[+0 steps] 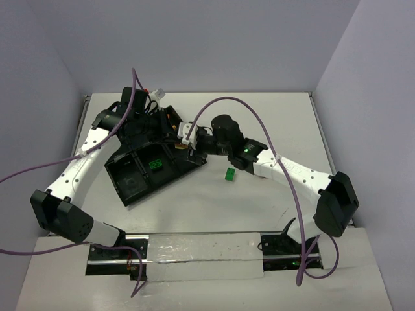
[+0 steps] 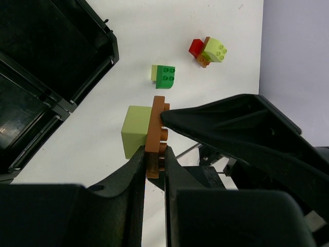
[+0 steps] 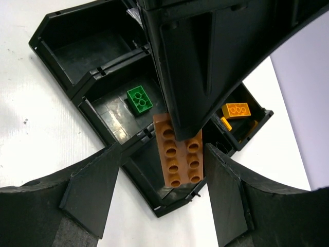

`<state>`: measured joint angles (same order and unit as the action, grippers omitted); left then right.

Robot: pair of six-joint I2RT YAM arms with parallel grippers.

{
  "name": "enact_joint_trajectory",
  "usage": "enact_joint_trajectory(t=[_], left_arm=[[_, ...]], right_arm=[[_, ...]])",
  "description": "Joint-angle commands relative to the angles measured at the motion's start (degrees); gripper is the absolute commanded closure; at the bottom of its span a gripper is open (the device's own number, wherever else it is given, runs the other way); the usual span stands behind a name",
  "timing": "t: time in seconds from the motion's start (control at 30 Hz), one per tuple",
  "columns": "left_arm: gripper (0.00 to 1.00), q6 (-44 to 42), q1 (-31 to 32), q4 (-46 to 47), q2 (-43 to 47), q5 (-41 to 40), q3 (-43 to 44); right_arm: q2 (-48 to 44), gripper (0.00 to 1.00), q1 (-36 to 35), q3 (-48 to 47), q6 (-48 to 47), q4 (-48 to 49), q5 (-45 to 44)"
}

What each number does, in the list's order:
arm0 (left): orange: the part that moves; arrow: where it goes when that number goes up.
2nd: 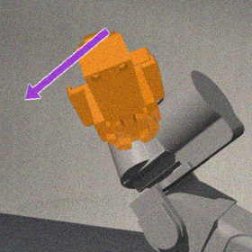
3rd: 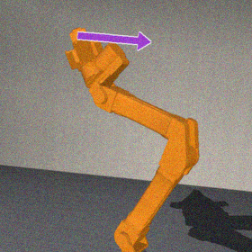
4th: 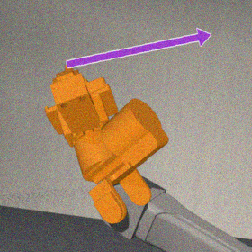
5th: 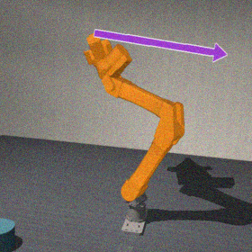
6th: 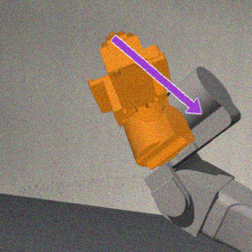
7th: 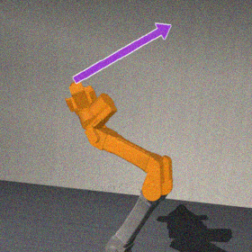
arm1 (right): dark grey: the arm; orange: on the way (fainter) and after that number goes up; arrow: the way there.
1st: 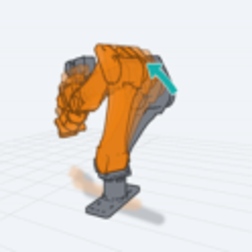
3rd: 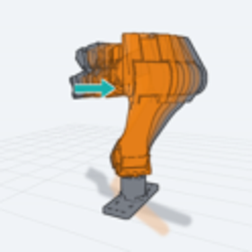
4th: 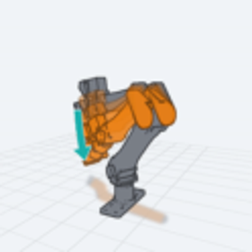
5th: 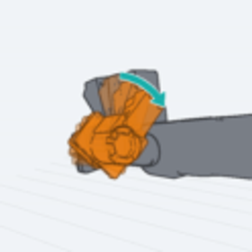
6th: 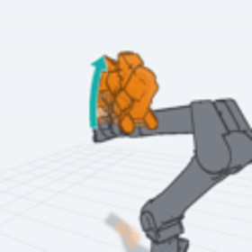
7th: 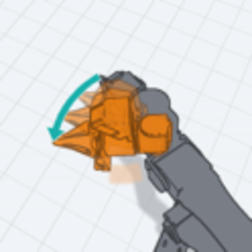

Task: Sort the legos into containers by color

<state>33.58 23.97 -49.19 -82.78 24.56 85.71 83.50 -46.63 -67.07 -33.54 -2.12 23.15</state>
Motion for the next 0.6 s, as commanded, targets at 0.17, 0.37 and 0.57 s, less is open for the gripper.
enact_joint_trajectory(t=[0.17,0.37,0.57], left_arm=[[1.0,-1.2,0.1,0.1,2.8,1.3,1.9],[1.0,-1.1,0.1,0.3,2.8,1.0,1.9],[1.0,-1.2,0.1,0.6,2.6,0.8,2.7]], right_arm=[[3.9,0.37,-0.2,-6.0,-1.3,0.5,2.7],[3.8,0.68,-0.2,-6.0,-1.0,1.1,2.4],[3.3,1.0,-0.1,-5.2,-0.3,0.7,1.9]])
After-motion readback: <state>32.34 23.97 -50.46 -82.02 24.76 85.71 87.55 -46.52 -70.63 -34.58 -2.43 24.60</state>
